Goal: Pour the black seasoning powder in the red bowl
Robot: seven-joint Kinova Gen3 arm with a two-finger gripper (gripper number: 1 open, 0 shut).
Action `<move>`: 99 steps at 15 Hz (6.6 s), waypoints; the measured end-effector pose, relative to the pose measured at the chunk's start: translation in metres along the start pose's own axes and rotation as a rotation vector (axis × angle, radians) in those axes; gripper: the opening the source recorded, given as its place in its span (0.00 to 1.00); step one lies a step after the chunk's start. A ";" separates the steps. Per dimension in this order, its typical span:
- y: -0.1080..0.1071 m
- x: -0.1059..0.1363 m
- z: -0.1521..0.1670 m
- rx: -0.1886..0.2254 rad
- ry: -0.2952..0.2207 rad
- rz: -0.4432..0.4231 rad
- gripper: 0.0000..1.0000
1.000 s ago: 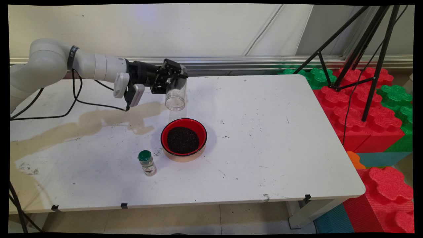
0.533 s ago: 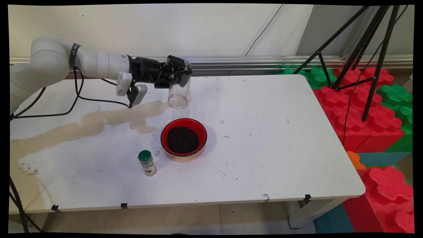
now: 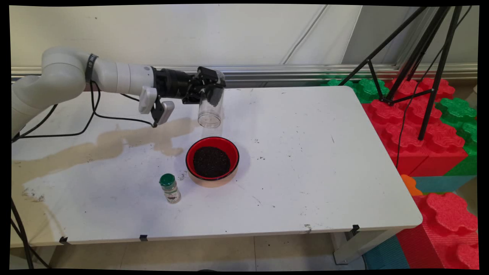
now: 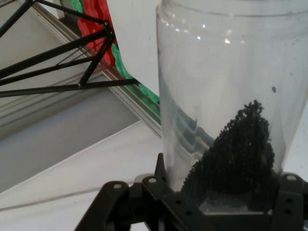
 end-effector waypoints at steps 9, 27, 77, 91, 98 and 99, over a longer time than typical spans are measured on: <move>0.006 0.007 0.009 0.012 0.008 0.030 0.00; 0.004 0.013 0.006 0.030 -0.061 0.239 0.00; 0.006 0.056 -0.009 0.132 -0.056 0.562 0.00; 0.007 0.057 0.002 0.188 -0.062 0.734 0.00; 0.005 0.056 0.007 0.209 -0.067 0.831 0.00; 0.005 0.056 0.007 0.212 -0.068 0.844 0.00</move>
